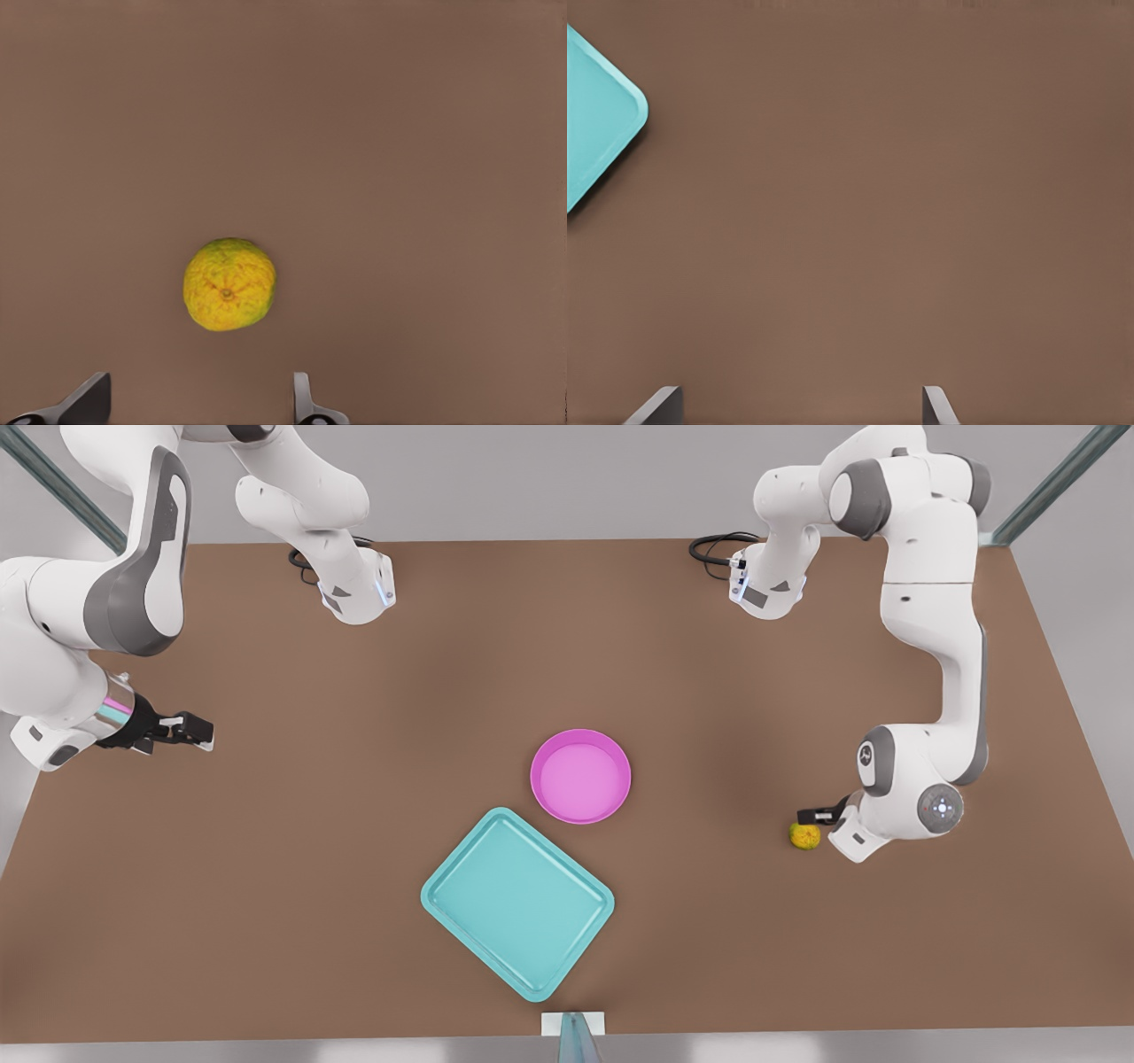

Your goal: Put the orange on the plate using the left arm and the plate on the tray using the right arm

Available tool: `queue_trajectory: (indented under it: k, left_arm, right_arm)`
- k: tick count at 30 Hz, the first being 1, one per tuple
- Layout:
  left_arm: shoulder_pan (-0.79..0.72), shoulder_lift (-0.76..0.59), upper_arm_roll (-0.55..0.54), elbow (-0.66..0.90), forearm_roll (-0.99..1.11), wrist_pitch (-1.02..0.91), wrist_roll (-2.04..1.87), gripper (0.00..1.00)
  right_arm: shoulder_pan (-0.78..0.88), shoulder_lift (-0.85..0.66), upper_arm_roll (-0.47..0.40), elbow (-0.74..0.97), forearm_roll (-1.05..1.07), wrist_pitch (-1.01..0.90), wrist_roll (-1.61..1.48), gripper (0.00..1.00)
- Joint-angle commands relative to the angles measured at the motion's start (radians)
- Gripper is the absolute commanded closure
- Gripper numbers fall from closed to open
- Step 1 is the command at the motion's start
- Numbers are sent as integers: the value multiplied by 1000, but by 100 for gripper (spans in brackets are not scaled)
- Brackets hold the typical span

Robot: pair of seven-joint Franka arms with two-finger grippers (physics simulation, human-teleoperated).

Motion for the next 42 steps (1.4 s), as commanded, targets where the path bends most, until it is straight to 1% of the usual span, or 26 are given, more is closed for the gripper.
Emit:
queue_trajectory:
  k: [1,11,21,36,37,38,39,41,42]
  left_arm:
    - [-24,2,0,-3,-2,163,-19,0]
    - [-20,90,20,-3,9,149,-13,0]
    - [-20,119,32,-9,9,112,-10,0]
    - [-20,168,31,-10,1,178,-16,0]
    - [-20,166,31,-9,1,178,-18,2]
    - [-20,163,32,-9,1,175,-18,24]
    - [-20,160,32,-9,1,167,-18,31]
    - [-20,160,32,-9,1,167,-18,31]
    - [-20,157,32,-9,1,166,-21,34]
  right_arm:
    - [0,-1,-1,0,1,3,-23,0]
    - [0,-1,-1,0,1,3,-23,0]
    - [-3,1,-1,0,1,5,-23,0]
    - [-14,14,-1,2,1,5,-23,0]
    - [-14,14,-1,2,1,5,-24,0]
    - [-14,14,-1,2,2,5,-24,0]
    - [-14,16,1,2,1,5,-23,0]
    - [-14,16,-1,2,1,5,-23,0]
    - [-14,16,-1,2,1,5,-23,0]
